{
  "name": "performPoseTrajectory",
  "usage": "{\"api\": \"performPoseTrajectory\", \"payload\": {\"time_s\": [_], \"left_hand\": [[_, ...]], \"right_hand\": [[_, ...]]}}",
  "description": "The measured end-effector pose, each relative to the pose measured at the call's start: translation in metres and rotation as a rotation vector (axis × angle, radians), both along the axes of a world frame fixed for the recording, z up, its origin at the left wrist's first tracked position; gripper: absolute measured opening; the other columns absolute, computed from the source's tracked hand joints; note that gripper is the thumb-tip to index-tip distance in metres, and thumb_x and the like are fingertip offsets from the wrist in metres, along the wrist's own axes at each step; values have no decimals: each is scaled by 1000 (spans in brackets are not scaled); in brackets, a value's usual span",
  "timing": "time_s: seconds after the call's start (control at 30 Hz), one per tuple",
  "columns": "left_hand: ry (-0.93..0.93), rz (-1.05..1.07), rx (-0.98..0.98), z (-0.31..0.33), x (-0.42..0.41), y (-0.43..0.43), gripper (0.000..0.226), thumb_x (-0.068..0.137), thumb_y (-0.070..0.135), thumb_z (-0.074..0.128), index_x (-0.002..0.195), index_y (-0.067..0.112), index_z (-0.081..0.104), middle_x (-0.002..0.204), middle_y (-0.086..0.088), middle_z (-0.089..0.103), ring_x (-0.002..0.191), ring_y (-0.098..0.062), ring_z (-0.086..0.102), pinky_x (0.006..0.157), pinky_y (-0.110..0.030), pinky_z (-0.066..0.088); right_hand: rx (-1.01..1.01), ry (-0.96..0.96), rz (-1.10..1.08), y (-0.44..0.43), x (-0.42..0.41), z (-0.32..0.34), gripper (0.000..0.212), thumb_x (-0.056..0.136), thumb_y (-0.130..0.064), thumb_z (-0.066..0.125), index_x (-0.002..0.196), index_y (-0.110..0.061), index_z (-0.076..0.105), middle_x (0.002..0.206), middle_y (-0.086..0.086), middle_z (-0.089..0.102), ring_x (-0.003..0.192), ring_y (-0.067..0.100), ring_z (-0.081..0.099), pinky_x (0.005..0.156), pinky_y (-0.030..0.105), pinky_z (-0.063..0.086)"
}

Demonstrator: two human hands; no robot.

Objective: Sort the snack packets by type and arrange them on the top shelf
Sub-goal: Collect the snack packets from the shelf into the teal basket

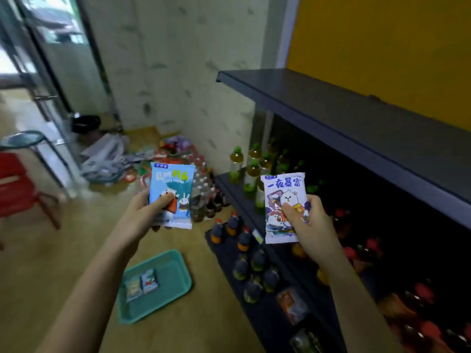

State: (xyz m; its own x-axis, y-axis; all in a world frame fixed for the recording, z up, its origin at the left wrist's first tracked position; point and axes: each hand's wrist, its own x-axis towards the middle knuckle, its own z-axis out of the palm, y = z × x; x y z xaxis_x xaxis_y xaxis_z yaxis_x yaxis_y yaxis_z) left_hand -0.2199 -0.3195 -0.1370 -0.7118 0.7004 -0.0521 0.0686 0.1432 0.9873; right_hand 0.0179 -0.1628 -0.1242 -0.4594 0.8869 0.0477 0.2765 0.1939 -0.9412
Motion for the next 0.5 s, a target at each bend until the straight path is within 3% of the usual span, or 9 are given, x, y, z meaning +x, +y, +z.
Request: {"api": "performPoseTrajectory", "payload": {"time_s": [0.07, 0.2, 0.33, 0.5], "left_hand": [[-17, 104, -21, -19, -29, -31, 19, 89, 23, 58, 75, 13, 51, 44, 5, 51, 42, -11, 41, 39, -17, 28], [-74, 311, -74, -63, -88, -88, 18, 93, 19, 53, 75, 15, 51, 44, 6, 51, 43, -9, 40, 44, -21, 27], [-111, 424, -130, -105, -153, -128, 13, 93, 19, 53, 81, 14, 53, 45, 10, 54, 41, -3, 42, 48, -23, 28], [-156, 499, -193, -156, -229, -148, 10, 93, 18, 53, 92, 8, 56, 66, 3, 59, 43, 4, 46, 46, -19, 35]], "right_hand": [[-27, -24, 98, -6, -46, -19, 20, 90, -27, 57, 103, -18, 45, 89, -9, 65, 75, 0, 64, 54, 10, 48], [-87, -79, 229, -18, -139, -56, 21, 89, -28, 58, 103, -17, 47, 95, -3, 68, 81, 8, 67, 71, 32, 56], [-147, -74, 314, -31, -236, -94, 19, 90, -21, 58, 100, -10, 47, 88, -5, 66, 66, -5, 65, 56, 13, 51], [-234, -96, 398, -40, -339, -147, 18, 91, -14, 56, 102, -4, 46, 90, -2, 66, 68, -1, 67, 56, 14, 52]]}}
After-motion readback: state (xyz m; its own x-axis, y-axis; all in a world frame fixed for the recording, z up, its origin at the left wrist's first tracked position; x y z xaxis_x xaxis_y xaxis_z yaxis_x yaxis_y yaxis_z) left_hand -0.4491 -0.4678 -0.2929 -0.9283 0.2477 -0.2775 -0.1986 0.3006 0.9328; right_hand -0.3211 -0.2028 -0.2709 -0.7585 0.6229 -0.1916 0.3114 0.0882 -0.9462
